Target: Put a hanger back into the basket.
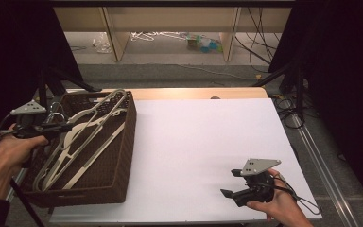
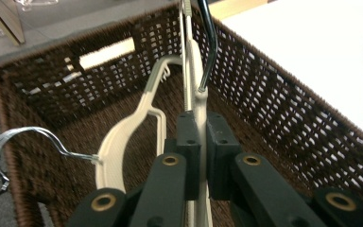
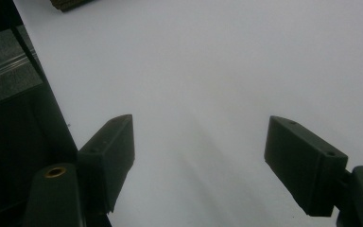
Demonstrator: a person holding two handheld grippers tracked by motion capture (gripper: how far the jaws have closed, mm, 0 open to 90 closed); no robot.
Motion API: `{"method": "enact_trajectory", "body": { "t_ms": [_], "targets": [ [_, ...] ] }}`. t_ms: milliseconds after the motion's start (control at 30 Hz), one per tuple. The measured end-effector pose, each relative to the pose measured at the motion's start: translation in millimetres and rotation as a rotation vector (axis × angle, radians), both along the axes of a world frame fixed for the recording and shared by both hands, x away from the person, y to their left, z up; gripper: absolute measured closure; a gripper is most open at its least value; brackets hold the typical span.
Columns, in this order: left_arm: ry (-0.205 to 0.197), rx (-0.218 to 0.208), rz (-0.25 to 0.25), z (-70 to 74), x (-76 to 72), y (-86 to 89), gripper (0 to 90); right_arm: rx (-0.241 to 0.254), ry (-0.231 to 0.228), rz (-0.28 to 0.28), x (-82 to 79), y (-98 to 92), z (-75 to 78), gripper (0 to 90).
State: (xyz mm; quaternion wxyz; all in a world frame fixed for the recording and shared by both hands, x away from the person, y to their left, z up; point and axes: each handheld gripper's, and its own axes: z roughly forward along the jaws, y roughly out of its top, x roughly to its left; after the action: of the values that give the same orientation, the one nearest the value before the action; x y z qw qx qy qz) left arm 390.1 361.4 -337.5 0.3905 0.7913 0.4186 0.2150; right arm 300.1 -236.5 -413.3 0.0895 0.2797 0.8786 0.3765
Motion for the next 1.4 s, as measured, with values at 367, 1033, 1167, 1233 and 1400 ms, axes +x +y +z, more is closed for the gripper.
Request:
{"method": "enact_trajectory", "body": {
  "t_ms": [367, 1033, 1167, 1233, 1400],
  "targets": [
    [0.089, 0.026, -0.018, -22.1, 4.0, -9.3, 85.6, -0.004, -0.001, -0.004, 0.0, -0.5, 0.0, 26.1],
    [0.078, 0.012, 0.09, -47.2, 20.9, -6.8, 82.0, -0.018, 0.001, -0.005, 1.8, -1.4, -4.0, 26.2],
    [0.062, 0.064, 0.15, -51.7, 20.0, -6.9, 78.2, -0.018, 0.004, -0.004, 1.8, -1.6, -4.2, 26.2],
    [0.066, 0.06, 0.195, -56.7, 18.9, -6.3, 77.0, -0.02, 0.002, -0.007, 2.0, -2.0, -4.4, 26.2],
    [0.076, 0.077, 0.215, -64.2, 19.1, 1.9, 75.3, -0.021, 0.003, -0.007, 2.3, -2.4, -4.9, 26.2]
  ]
}}
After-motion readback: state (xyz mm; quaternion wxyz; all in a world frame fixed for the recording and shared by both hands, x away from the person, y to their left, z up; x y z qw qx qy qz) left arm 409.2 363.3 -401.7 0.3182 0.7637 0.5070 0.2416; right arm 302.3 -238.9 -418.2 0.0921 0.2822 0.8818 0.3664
